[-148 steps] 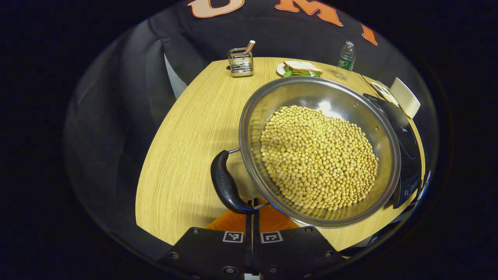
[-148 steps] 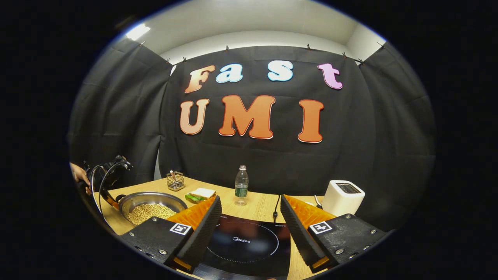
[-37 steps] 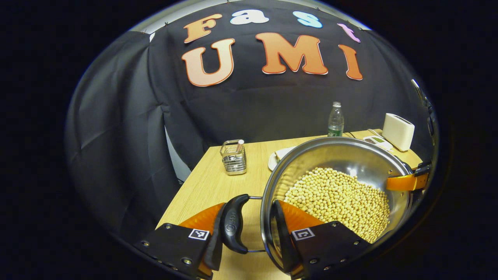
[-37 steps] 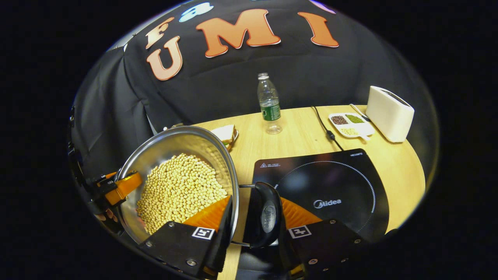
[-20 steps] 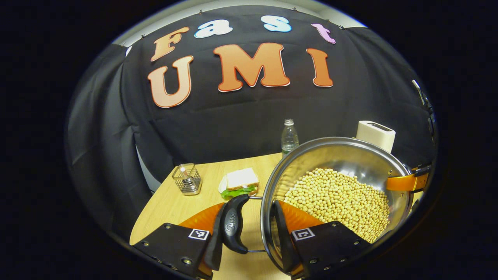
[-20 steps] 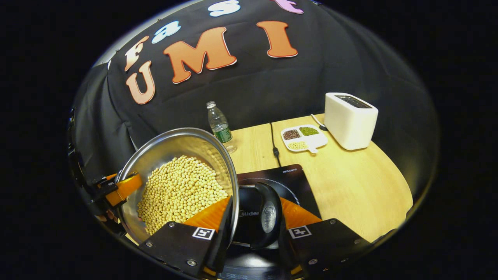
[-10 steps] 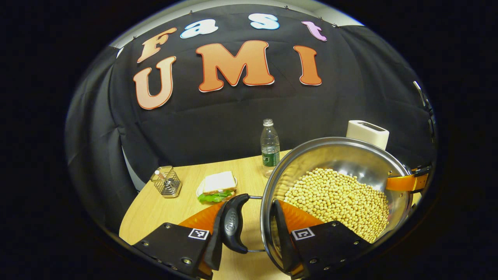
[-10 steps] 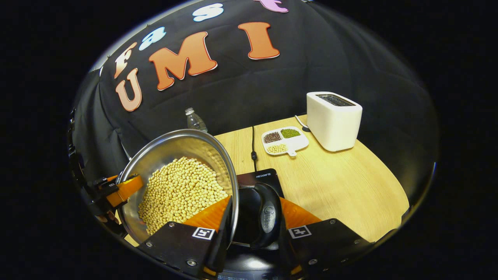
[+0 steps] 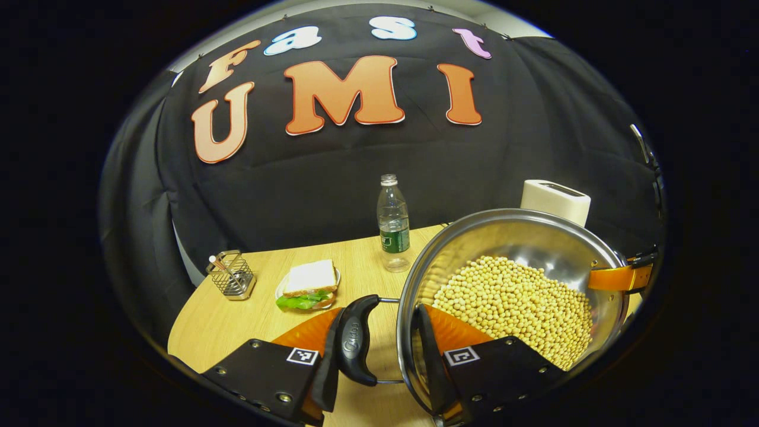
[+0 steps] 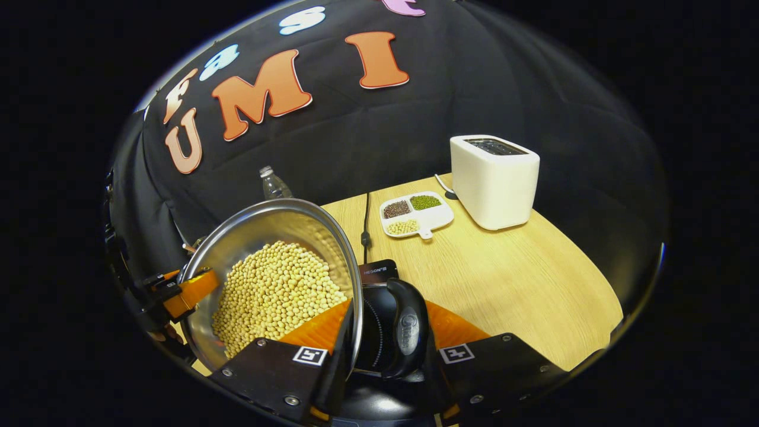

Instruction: First push the handle of the pot to place it horizontally, then grasp the pot with both hands and set it on the induction cooktop.

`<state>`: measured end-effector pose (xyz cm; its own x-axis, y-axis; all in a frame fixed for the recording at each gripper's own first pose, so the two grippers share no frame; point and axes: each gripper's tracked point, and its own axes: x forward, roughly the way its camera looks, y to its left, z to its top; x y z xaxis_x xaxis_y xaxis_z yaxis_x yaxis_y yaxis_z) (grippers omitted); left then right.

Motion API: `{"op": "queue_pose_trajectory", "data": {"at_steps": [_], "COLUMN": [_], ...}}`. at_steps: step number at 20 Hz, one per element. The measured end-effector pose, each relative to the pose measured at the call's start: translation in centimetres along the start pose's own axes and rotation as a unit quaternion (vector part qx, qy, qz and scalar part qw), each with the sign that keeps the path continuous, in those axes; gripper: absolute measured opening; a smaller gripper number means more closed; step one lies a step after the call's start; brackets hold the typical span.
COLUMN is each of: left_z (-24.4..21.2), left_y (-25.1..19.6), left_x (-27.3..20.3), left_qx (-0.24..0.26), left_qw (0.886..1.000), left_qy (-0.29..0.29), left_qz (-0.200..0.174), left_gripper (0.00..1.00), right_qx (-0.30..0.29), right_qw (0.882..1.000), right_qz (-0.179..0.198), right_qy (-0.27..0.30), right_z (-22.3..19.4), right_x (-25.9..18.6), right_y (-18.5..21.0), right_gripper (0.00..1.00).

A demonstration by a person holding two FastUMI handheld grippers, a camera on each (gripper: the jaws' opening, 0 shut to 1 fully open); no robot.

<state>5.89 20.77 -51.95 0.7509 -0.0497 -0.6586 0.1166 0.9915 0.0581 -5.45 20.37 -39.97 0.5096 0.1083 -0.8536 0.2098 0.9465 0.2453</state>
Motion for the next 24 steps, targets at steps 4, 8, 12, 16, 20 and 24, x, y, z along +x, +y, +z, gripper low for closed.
{"op": "queue_pose_trajectory", "data": {"at_steps": [4, 8, 12, 16, 20, 24], "left_z": [0.2, 0.4, 0.1, 0.1, -0.2, -0.2], "left_y": [0.1, 0.2, -0.1, 0.1, 0.1, 0.0], "left_x": [0.0, 0.0, 0.2, 0.5, 0.9, 1.3], "left_qx": [-0.002, 0.000, 0.004, -0.002, -0.005, -0.015], "left_qw": [1.000, 1.000, 1.000, 1.000, 1.000, 1.000], "left_qy": [0.006, 0.003, 0.005, 0.011, 0.018, 0.023], "left_qz": [-0.001, 0.000, -0.002, -0.004, -0.007, -0.010], "left_gripper": [0.61, 0.61, 0.61, 0.61, 0.61, 0.61], "right_qx": [0.001, 0.004, 0.010, 0.013, 0.019, 0.028], "right_qw": [1.000, 1.000, 1.000, 1.000, 1.000, 1.000], "right_qz": [-0.001, 0.003, 0.004, 0.005, 0.006, 0.007], "right_qy": [0.004, -0.001, 0.001, 0.001, 0.000, -0.003], "right_z": [0.1, 0.7, 0.5, 1.7, 2.4, 3.7], "right_x": [0.1, -0.2, 0.4, 0.7, 0.7, 0.5], "right_y": [0.1, -0.2, -0.1, 0.1, 0.4, 0.5], "right_gripper": [0.54, 0.54, 0.54, 0.54, 0.54, 0.55]}}
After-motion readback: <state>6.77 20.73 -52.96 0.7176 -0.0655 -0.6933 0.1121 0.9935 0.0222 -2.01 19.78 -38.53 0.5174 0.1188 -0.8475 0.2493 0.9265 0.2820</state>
